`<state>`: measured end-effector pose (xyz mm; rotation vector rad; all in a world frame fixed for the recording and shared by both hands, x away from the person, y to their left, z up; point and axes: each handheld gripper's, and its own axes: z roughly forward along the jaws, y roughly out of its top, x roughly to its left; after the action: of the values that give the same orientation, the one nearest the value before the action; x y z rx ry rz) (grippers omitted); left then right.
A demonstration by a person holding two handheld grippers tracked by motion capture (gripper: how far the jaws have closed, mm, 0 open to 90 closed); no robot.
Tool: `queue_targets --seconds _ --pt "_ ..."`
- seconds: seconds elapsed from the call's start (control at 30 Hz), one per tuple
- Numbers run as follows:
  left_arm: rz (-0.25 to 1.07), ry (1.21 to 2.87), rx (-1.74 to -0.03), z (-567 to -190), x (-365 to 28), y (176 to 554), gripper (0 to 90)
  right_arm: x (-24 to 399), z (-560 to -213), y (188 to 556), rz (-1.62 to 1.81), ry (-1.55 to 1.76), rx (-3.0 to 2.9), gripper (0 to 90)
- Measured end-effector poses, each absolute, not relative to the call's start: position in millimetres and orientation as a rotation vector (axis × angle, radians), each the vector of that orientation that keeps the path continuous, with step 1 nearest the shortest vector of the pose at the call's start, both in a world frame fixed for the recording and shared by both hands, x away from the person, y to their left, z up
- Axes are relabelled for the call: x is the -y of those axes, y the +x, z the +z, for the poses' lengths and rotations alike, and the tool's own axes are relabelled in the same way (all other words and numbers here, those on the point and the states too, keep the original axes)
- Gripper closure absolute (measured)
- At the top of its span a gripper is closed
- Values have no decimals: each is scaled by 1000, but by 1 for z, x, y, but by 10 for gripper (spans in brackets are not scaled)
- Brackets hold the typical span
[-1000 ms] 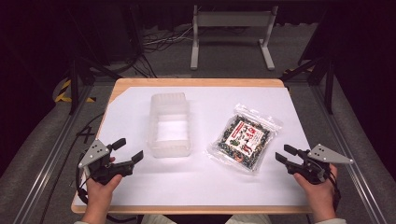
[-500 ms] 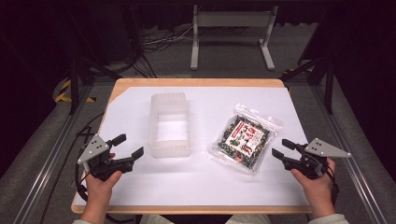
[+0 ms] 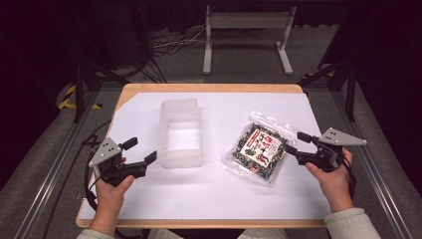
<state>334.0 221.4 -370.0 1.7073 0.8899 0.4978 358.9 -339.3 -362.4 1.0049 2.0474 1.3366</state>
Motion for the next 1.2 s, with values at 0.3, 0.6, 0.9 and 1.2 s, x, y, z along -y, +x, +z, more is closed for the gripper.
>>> queue_targets --seconds 0.3,0.6,0.9,1.2 --pt "482 1656 -922 -372 -220 347 177 337 -357 381 1304 1050 -2054 286" --pt "510 1672 -931 -374 -219 345 172 330 -358 403 1303 1044 -2027 300" --pt "510 1693 -938 -379 -221 345 173 331 -360 428 1274 1051 -2038 405" --pt "517 1701 -948 -383 -224 344 172 343 -374 449 1210 1126 -2040 353"
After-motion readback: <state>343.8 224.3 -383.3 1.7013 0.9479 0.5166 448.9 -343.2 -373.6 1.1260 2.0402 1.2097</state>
